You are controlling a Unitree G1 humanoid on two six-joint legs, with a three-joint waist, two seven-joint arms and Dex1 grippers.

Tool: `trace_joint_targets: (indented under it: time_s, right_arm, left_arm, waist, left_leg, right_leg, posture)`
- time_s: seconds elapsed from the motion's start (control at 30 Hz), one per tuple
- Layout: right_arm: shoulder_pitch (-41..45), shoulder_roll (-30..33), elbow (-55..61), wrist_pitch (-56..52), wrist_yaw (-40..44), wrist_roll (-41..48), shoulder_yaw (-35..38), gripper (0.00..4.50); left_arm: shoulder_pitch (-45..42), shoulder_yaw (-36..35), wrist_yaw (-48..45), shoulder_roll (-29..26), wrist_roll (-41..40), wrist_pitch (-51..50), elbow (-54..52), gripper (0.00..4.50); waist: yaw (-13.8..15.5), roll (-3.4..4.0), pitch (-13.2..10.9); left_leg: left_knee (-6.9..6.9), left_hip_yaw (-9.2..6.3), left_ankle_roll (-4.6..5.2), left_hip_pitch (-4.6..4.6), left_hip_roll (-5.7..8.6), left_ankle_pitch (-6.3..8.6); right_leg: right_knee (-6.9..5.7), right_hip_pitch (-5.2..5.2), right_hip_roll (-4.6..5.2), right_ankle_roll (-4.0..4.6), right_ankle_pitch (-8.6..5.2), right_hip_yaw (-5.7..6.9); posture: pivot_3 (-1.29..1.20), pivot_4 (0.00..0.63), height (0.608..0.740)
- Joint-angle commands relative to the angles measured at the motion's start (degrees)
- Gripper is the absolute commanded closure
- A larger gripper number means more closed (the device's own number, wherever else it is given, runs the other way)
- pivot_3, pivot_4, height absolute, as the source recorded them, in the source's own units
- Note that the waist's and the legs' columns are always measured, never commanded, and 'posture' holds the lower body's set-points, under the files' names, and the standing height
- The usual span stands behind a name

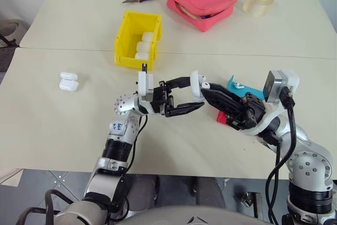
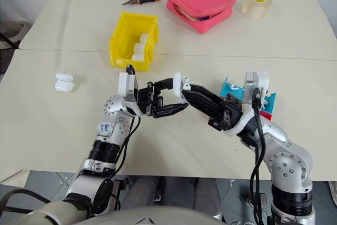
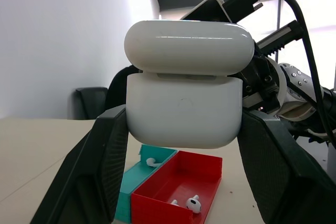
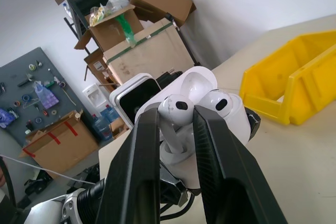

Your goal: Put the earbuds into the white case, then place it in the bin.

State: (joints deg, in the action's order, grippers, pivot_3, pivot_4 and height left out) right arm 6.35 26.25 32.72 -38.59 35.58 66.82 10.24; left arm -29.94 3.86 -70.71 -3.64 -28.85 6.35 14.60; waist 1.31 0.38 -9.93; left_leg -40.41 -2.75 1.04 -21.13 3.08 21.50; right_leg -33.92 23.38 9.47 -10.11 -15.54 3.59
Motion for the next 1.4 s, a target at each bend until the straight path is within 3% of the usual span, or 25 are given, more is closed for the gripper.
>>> trace_joint_targets:
  time_s: [0.03,0.13,0.5,0.53,0.67,0.77,0.9,1.13,1.4]
  right_arm:
    - [-0.22,0.85,-0.95,0.47,0.88,-2.44,-1.31,3.97]
    - [0.39,1.12,-1.25,0.37,0.53,-2.82,-1.88,3.97]
    - [4.09,2.48,-1.75,1.16,1.28,-2.86,-0.69,0.23]
    - [3.82,3.04,-1.82,1.46,1.61,-3.3,-0.09,0.06]
    - [0.54,7.4,-2.72,1.62,4.07,-4.29,4.07,0.06]
    - [-2.73,11.5,-3.38,1.74,6.75,-5.74,7.07,0.7]
    - [-3.61,15.84,-4.07,4.36,10.03,-12.57,6.49,2.06]
    - [4.83,17.25,-3.19,3.74,11.16,-19.24,-1.31,4.49]
    - [13.74,14.29,-4.25,0.09,9.98,-23.25,-11.56,4.49]
  left_arm:
    - [-0.98,-0.43,0.45,1.09,-1.06,1.38,-1.25,1.74]
    - [-1.17,-0.52,0.62,1.31,-1.03,1.54,-1.2,1.74]
    - [-0.97,-0.8,0.66,1.55,-0.86,2.0,-1.18,1.74]
    - [-0.78,-0.86,0.69,1.36,-0.8,2.01,-1.28,1.74]
    - [-0.07,-1.48,0.92,-1.11,-0.12,1.5,-1.81,1.74]
    - [0.17,-1.36,1.78,-5.59,3.05,1.22,-1.48,1.74]
    - [-0.52,1.88,2.62,-12.54,12.04,4.6,0.17,1.74]
    - [-2.3,7.45,1.88,-17.51,17.77,1.63,-1.94,1.74]
    - [-3.45,9.64,4.98,-14.2,17.87,-1.24,-3.99,1.74]
  waist:
    - [0.01,0.0,0.0]
    - [0.01,0.0,0.0]
    - [0.06,0.0,0.0]
    - [0.02,0.0,0.0]
    - [0.14,0.0,0.0]
    - [0.08,0.0,0.0]
    - [-0.11,0.0,0.0]
    - [0.01,0.0,0.0]
    - [0.05,-0.01,0.0]
  left_leg:
    - [0.0,0.0,0.0,0.0,0.0,0.0]
    - [0.0,0.0,0.0,0.0,0.0,0.0]
    - [0.0,-0.02,0.0,-0.01,0.01,0.0]
    - [0.0,-0.01,0.0,-0.01,0.01,0.0]
    - [0.01,0.02,0.0,-0.02,0.01,0.0]
    - [0.01,0.11,0.0,-0.01,0.01,0.0]
    - [0.02,0.22,0.0,0.03,-0.01,0.0]
    - [0.01,0.09,0.01,0.02,-0.02,-0.01]
    - [0.02,-0.09,0.01,-0.05,0.0,-0.01]
  right_leg:
    - [0.0,0.0,0.0,0.0,0.0,0.0]
    - [0.0,0.0,0.0,0.0,0.0,0.0]
    - [0.02,0.0,0.0,0.0,0.0,0.0]
    - [0.03,0.0,0.0,0.0,0.0,0.0]
    - [0.03,0.0,0.0,0.0,0.0,0.01]
    - [0.03,-0.01,0.0,0.0,0.0,0.01]
    - [0.0,-0.01,-0.03,0.0,0.0,0.0]
    - [0.0,-0.01,-0.03,0.0,0.0,-0.02]
    - [0.04,0.01,-0.02,0.0,0.0,0.03]
  posture:
    - [0.0,0.15,0.74]
    - [0.0,0.15,0.74]
    - [0.0,0.15,0.74]
    - [0.0,0.15,0.74]
    - [0.0,0.15,0.74]
    - [0.0,0.15,0.74]
    - [0.0,0.15,0.74]
    - [0.0,0.15,0.74]
    - [0.0,0.15,0.74]
